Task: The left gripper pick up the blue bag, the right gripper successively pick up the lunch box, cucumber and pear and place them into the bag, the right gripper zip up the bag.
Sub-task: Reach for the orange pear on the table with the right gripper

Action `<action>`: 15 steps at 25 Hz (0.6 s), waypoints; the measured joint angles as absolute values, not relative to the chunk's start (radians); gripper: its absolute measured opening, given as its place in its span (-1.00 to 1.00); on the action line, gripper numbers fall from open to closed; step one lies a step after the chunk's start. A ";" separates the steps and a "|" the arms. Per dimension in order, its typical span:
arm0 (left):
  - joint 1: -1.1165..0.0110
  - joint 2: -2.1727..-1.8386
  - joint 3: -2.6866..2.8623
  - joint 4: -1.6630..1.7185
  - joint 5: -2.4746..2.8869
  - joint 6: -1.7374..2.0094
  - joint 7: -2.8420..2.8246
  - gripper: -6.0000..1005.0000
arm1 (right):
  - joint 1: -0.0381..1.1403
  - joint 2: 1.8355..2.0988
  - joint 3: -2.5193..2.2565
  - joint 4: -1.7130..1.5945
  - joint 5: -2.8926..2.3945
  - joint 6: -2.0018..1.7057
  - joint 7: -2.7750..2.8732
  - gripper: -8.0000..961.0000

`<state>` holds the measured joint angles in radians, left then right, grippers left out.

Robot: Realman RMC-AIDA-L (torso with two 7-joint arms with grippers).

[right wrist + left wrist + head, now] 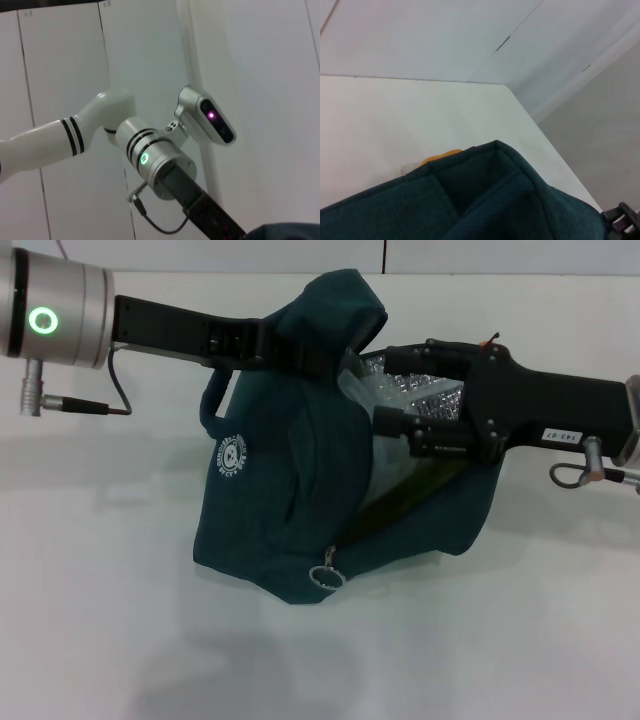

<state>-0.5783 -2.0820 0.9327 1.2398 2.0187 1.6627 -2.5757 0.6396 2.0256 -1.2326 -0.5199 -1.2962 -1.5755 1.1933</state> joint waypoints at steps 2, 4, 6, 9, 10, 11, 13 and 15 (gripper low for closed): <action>-0.578 -2.082 0.933 1.240 2.019 1.663 -2.576 -0.88 | 0.635 2.025 -1.232 -0.524 -1.286 -1.580 1.191 0.48; -0.579 -2.082 0.933 1.239 2.019 1.663 -2.576 -0.88 | 0.630 2.023 -1.228 -0.528 -1.279 -1.587 1.190 0.48; -0.579 -2.082 0.933 1.239 2.019 1.663 -2.576 -0.88 | 0.623 2.020 -1.215 -0.533 -1.277 -1.597 1.190 0.48; -0.579 -2.082 0.933 1.239 2.019 1.662 -2.576 -0.88 | 0.596 2.015 -1.167 -0.548 -1.276 -1.613 1.192 0.48; -0.579 -2.081 0.933 1.239 2.019 1.663 -2.576 -0.88 | 0.582 2.013 -1.143 -0.560 -1.277 -1.614 1.193 0.48; -0.579 -2.082 0.933 1.239 2.019 1.663 -2.575 -0.88 | 0.567 2.010 -1.119 -0.573 -1.279 -1.612 1.193 0.48; -0.580 -2.081 0.933 1.239 2.019 1.663 -2.576 -0.88 | 0.537 1.999 -1.077 -0.600 -1.284 -1.593 1.195 0.47; -0.579 -2.082 0.933 1.239 2.011 1.663 -2.576 -0.88 | 0.513 1.983 -1.046 -0.618 -1.285 -1.556 1.202 0.47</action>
